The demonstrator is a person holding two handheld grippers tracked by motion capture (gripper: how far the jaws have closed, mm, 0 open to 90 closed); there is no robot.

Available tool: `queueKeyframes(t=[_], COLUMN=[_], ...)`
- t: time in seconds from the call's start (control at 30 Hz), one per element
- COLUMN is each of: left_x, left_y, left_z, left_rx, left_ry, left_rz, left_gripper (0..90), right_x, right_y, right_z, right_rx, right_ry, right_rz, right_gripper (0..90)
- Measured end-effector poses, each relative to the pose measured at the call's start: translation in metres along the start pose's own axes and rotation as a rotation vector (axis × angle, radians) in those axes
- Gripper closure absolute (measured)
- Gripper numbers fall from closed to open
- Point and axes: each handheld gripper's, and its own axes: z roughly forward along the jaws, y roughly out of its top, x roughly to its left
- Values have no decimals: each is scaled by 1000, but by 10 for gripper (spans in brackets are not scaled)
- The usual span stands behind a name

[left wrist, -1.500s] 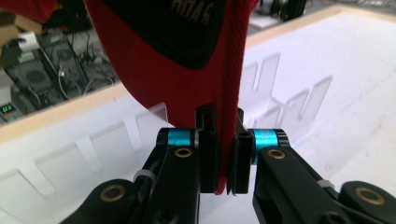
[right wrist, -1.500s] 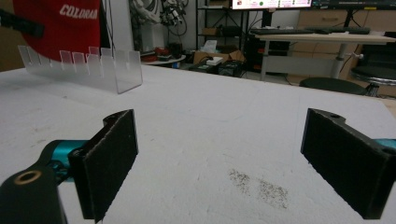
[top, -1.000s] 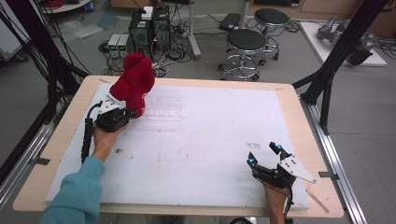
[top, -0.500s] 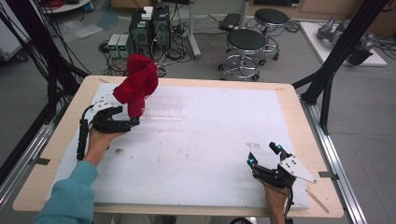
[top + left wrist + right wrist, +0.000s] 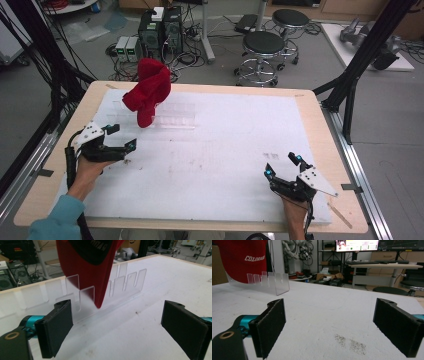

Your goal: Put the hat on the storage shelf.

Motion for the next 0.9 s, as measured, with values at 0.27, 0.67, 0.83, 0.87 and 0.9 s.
queueKeyframes(t=[0.27,0.67,0.83,0.87,0.9], left_x=[-12,-18,-18,-18,-18], left_y=[-32,-50,-51,-51,-51], left_z=[-33,-47,-48,-48,-48], left_rx=[-105,-245,-260,-260,-257], left_ry=[-2,14,30,30,30], left_rz=[-6,-2,-16,-16,-12], left_gripper=[111,121,120,121,121], right_x=[1,2,2,2,2], right_y=[0,0,0,0,0], right_z=[0,0,0,0,0], right_rx=[8,-1,0,5,6], right_ry=[-4,-14,-15,-15,-14], right_rz=[7,-13,-13,-7,-6], right_gripper=[99,100,99,100,99])
